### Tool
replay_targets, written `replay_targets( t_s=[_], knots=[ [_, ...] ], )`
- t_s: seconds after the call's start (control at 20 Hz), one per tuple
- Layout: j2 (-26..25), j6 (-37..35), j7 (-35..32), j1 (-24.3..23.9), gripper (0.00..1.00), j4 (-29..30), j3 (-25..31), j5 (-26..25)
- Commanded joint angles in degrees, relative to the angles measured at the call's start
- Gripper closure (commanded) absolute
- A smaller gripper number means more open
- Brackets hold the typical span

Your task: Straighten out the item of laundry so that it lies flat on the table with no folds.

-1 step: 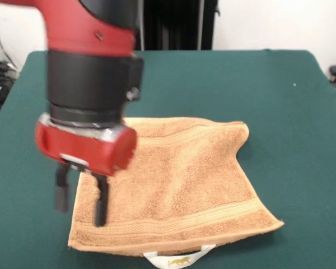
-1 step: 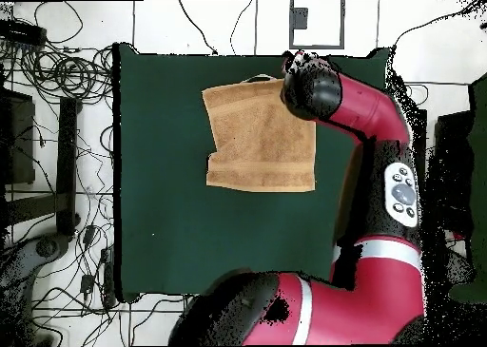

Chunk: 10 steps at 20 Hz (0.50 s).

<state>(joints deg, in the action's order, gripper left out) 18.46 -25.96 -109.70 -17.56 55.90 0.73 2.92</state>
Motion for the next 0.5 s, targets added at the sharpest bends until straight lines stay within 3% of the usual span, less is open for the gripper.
replay_targets(
  t_s=[0.05,0.35,0.5],
  knots=[
    [0.8,-12.9,-0.3,2.5,0.0,5.6,6.3,0.8],
    [-4.4,-26.9,-2.0,6.4,0.0,-2.5,1.0,-1.5],
    [-4.9,-32.5,-1.6,7.0,0.0,-3.8,0.1,-2.5]
  ],
)
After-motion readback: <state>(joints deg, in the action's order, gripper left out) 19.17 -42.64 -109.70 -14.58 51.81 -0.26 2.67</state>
